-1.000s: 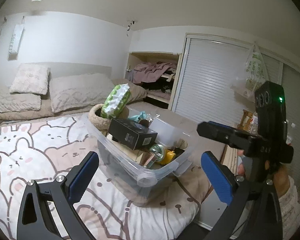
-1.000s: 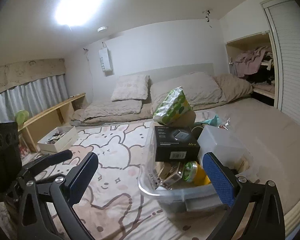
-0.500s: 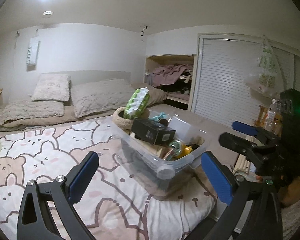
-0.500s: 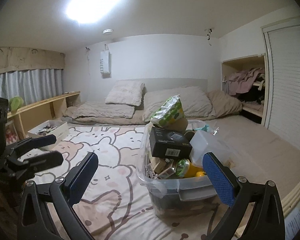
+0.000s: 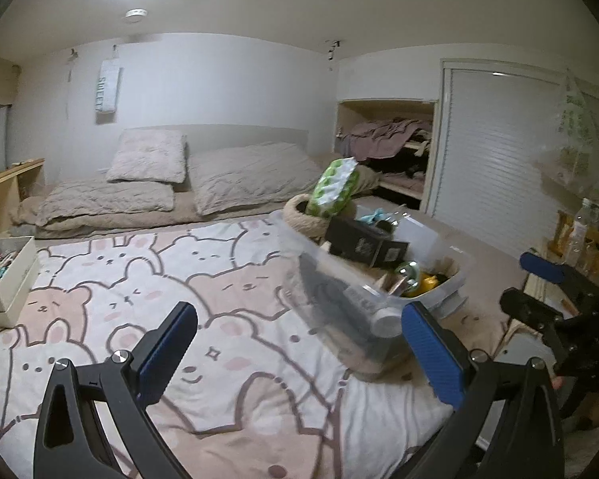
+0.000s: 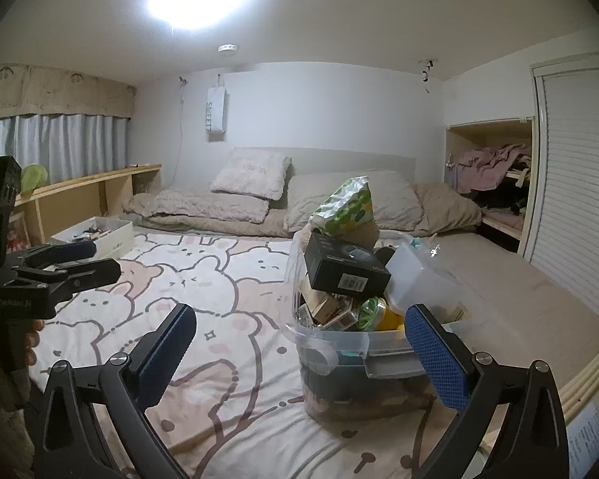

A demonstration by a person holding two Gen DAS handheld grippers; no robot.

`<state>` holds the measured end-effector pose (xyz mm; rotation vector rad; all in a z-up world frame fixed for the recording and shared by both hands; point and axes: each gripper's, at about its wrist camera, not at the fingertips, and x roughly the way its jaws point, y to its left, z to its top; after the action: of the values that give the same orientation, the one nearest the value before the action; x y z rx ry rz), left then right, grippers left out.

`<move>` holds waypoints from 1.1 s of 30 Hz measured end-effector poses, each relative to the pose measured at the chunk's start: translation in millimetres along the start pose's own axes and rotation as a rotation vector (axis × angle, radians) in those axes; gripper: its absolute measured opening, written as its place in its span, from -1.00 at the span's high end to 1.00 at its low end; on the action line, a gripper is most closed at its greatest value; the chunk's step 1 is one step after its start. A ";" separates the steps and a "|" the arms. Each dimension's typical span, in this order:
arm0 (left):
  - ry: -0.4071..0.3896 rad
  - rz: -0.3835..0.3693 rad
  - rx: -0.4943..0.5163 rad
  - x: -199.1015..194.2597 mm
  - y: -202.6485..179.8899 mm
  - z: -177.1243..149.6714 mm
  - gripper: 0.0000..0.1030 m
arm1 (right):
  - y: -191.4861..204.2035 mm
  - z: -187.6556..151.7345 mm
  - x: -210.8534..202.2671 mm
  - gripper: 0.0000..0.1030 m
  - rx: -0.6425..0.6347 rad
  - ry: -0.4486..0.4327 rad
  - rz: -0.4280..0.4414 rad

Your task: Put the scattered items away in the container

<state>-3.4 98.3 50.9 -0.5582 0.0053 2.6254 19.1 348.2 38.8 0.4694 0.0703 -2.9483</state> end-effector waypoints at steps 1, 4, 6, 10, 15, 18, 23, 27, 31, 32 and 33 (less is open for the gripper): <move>0.002 0.007 -0.001 0.1 2.0 -1.1 -1.00 | 1.3 -0.6 0.5 -1.00 -0.003 0.003 0.002; 0.015 0.025 -0.005 0.7 8.6 -5.8 -1.00 | 4.6 -3.3 1.9 -1.00 -0.004 0.009 0.011; 0.025 0.033 -0.007 0.9 12.1 -8.6 -0.99 | 5.9 -5.2 4.0 -1.00 0.001 0.019 0.017; 0.043 0.060 0.000 0.4 16.0 -13.4 -1.00 | 9.9 -10.0 7.3 -1.00 -0.008 0.033 0.010; 0.055 0.090 0.017 0.1 17.2 -19.3 -1.00 | 10.5 -16.0 6.7 -1.00 -0.017 0.041 -0.014; 0.060 0.096 0.022 0.7 16.9 -22.5 -1.00 | 10.2 -17.6 5.6 -1.00 -0.024 0.043 -0.022; 0.066 0.097 0.027 1.6 15.5 -24.5 -1.00 | 7.6 -20.1 4.4 -1.00 -0.018 0.043 -0.034; 0.068 0.099 0.028 2.0 14.7 -25.9 -1.00 | 5.4 -20.8 4.7 -1.00 -0.006 0.045 -0.039; 0.073 0.102 0.028 4.5 14.6 -28.1 -1.00 | 3.8 -21.2 5.1 -1.00 0.000 0.043 -0.042; 0.074 0.102 0.029 4.5 15.1 -28.4 -1.00 | 3.8 -21.2 5.2 -1.00 0.001 0.042 -0.042; 0.075 0.103 0.029 4.5 15.3 -28.8 -1.00 | 3.6 -21.3 5.7 -1.00 0.002 0.042 -0.041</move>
<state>-2.6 83.8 21.4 -0.6628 0.0976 2.6973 20.9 345.3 16.7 0.5370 0.0833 -2.9788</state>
